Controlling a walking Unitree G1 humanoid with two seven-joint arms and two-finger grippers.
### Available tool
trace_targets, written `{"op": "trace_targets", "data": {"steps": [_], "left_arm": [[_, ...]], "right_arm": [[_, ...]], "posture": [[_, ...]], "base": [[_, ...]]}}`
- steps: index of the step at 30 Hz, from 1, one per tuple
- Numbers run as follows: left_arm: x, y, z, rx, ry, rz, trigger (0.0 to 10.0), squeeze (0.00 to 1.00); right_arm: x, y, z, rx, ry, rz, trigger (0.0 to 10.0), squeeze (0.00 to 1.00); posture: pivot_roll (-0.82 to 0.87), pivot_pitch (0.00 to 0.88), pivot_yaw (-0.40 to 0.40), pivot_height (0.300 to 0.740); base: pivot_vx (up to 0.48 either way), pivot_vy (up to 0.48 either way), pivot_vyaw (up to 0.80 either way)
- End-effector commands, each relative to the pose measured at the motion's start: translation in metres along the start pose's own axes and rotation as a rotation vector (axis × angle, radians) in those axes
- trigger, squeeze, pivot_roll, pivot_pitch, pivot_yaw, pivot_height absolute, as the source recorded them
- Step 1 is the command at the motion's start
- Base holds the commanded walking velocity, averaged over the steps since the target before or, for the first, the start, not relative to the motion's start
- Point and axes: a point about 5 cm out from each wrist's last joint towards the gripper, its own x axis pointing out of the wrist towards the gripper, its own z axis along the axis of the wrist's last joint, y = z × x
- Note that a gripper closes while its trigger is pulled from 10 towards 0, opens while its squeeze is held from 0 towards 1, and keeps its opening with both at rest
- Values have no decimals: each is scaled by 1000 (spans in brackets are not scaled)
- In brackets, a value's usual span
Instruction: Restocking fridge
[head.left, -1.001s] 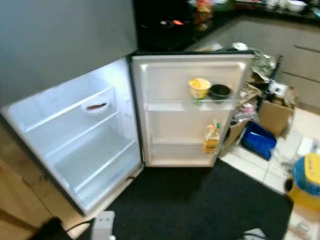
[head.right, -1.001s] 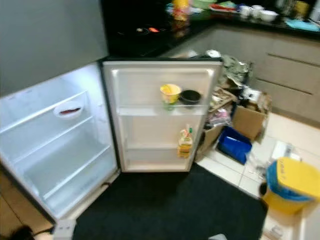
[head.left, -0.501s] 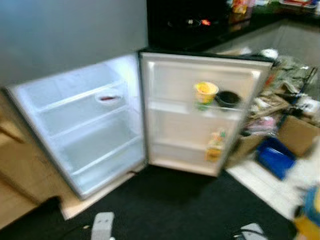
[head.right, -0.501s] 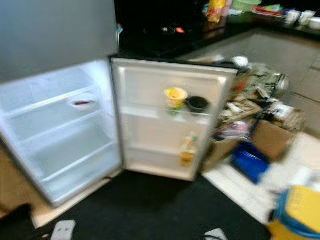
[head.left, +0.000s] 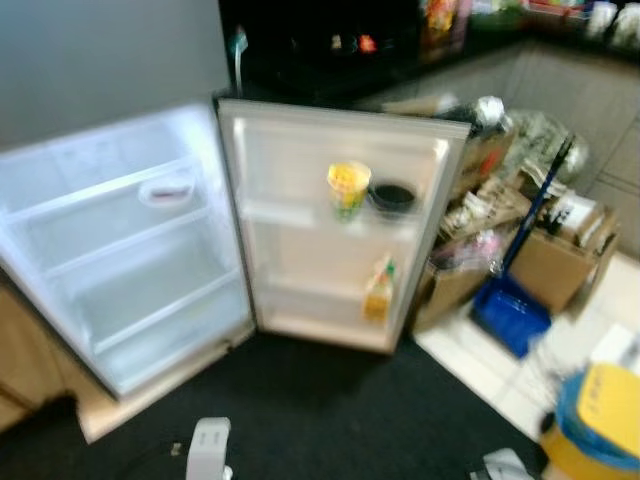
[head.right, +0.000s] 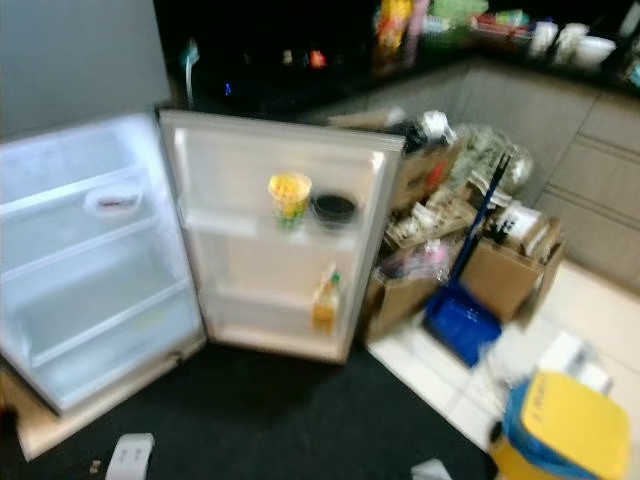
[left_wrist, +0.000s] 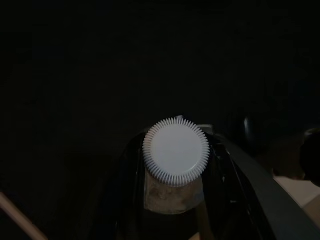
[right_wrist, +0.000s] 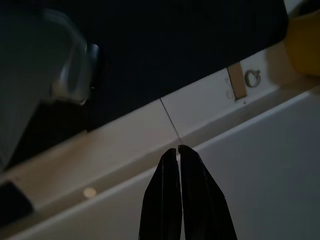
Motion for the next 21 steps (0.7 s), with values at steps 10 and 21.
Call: {"op": "trace_targets", "data": {"steps": [10,21], "left_arm": [[1,1,4,18,-8,3,10000,0],[0,0,2,-4,-5,8,10000,0]], "right_arm": [[0,-3,2,-25,-2,-2,10000,0],[-1,-5,1,-27,-4,-26,10000,0]], "posture": [[-82,0,-16,740],[-86,0,-16,740]], "base": [[0,-421,800],[0,-291,544]]}}
